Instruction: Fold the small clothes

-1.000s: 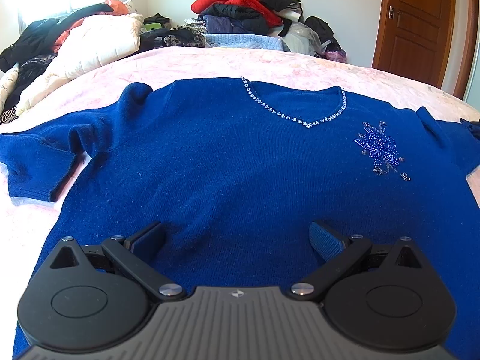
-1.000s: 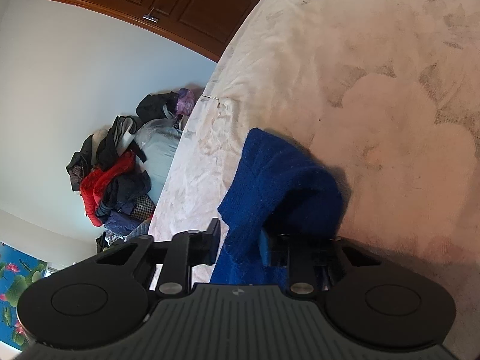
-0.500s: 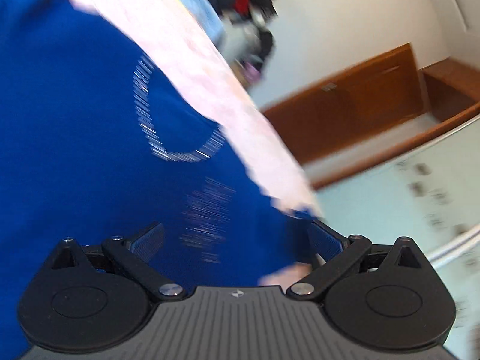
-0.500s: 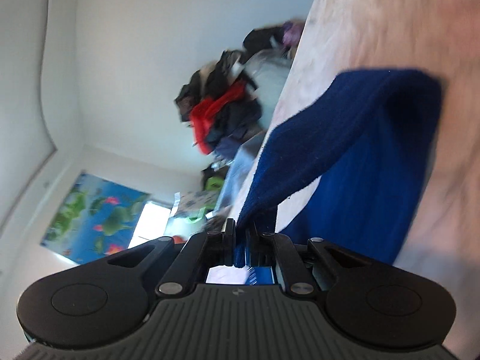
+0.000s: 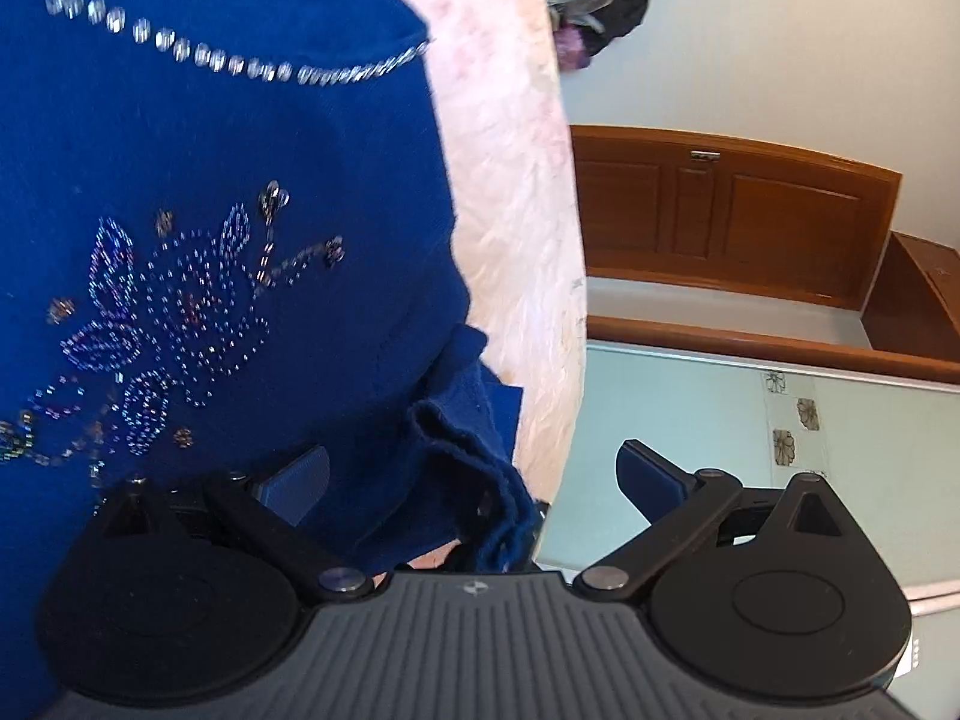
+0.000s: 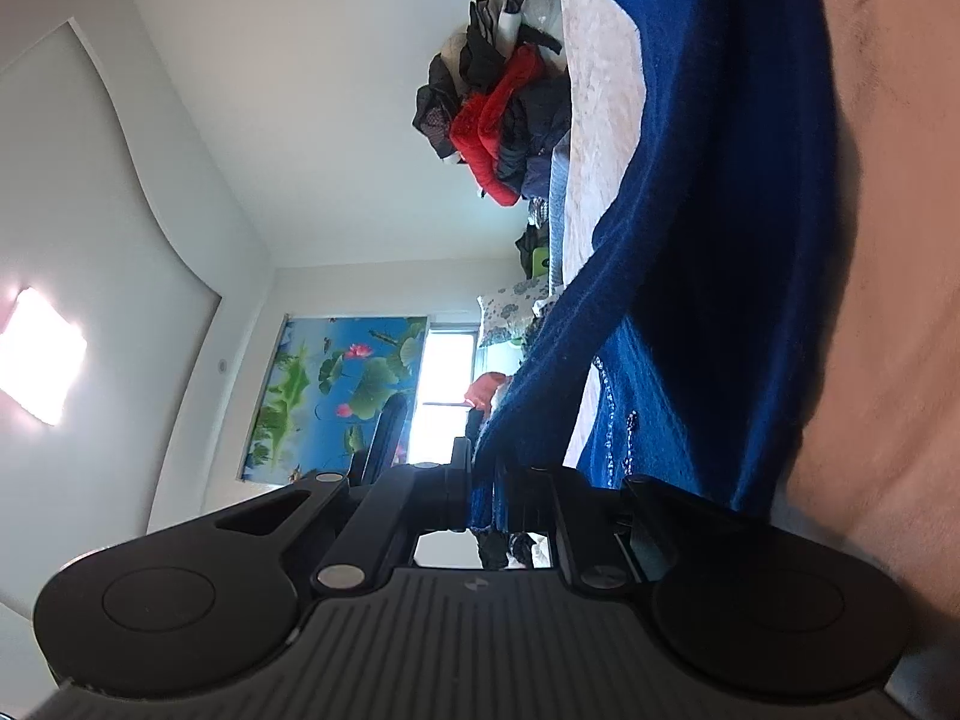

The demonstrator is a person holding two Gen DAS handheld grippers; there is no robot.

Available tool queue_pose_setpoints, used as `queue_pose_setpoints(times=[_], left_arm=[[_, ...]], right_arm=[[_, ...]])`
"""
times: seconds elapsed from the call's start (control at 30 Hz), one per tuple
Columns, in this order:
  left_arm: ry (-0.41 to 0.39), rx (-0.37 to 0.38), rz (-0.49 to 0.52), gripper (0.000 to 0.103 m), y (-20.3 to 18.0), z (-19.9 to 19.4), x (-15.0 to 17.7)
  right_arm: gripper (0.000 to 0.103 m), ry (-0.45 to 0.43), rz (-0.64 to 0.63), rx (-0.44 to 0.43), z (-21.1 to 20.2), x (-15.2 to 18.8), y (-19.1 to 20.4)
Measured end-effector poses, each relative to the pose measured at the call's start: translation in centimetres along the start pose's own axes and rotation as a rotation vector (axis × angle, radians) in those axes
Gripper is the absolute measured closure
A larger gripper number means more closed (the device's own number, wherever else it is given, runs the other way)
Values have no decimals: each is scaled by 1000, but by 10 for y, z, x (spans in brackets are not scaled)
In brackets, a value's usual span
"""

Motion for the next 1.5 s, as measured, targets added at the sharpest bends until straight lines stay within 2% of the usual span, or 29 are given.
queue_pose_setpoints(times=[0.07, 0.1, 0.13, 0.17, 0.2, 0.23, 0.3, 0.37, 0.4, 0.43, 0.47, 0.53, 0.63, 0.7, 0.77, 0.93, 1.03, 1.13, 1.2, 1.33, 1.43, 1.5], left_arm=[[6, -12, 12, 8, 2, 6, 0], [3, -16, 19, 20, 3, 5, 1], [4, -22, 18, 37, 4, 6, -1], [10, -30, 16, 46, 7, 9, -2], [18, -48, 14, 61, 10, 13, -3], [17, -68, 10, 69, 14, 12, -5], [13, -102, 17, 70, 19, 15, -6], [16, -142, 59, 78, 19, 16, -5], [-4, -159, 83, 89, 18, 15, -7], [-24, -187, 116, 97, 15, 12, -9], [-31, -217, 149, 97, 14, 11, -13], [-14, -251, 181, 99, 13, 8, -18], [-14, -318, 255, 99, 7, -3, -25], [-25, -335, 307, 99, -1, -13, -30], [-39, -363, 351, 99, -8, -27, -37], [-70, -497, 538, 99, -25, -78, -59], [-160, -567, 585, 99, -35, -119, -82], [-281, -654, 595, 98, -37, -162, -112], [-332, -705, 578, 98, -31, -186, -131], [-372, -766, 509, 98, -4, -223, -151], [-378, -742, 498, 98, 5, -231, -145], [-372, -759, 520, 98, -2, -234, -139]], right_arm=[[88, 11, -56, 48, 3, 1, 6], [88, 18, -90, 82, 6, 4, 8], [87, 28, -103, 95, 7, 5, 10], [87, 36, -109, 101, 9, 8, 12], [87, 38, -109, 106, 9, 11, 13], [87, 41, -108, 112, 9, 11, 14], [86, 53, -107, 142, 12, 12, 11], [73, 62, -114, 153, 12, 14, 14], [72, 71, -124, 157, 10, 18, 13], [64, 80, -136, 152, 9, 20, 13], [38, 86, -140, 136, 8, 21, 16], [25, 99, -147, 77, -1, 24, 20], [23, 111, -154, 10, -8, 24, 31], [20, 69, -146, -30, -18, 15, 36], [11, 16, -136, -48, -26, 7, 39], [11, -67, -121, -53, -37, -8, 35], [11, -91, -97, -49, -41, -13, 29], [11, -98, -89, -44, -39, -13, 24], [11, -98, -91, -28, -35, -13, 22], [11, -112, -94, 16, -29, -13, 18], [11, -97, -97, 15, -25, -10, 16], [9, -81, -103, 10, -21, -7, 18]])
Point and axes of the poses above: each gripper's, at about its wrist camera, not at the fingertips, and z roughly the way its jaws point, y to its left, x to its underside, the point moved 7 cm from there along z, roughly the way its jaws point, and after that the axes turned 13 degrees about x, right-handed, at the moved point
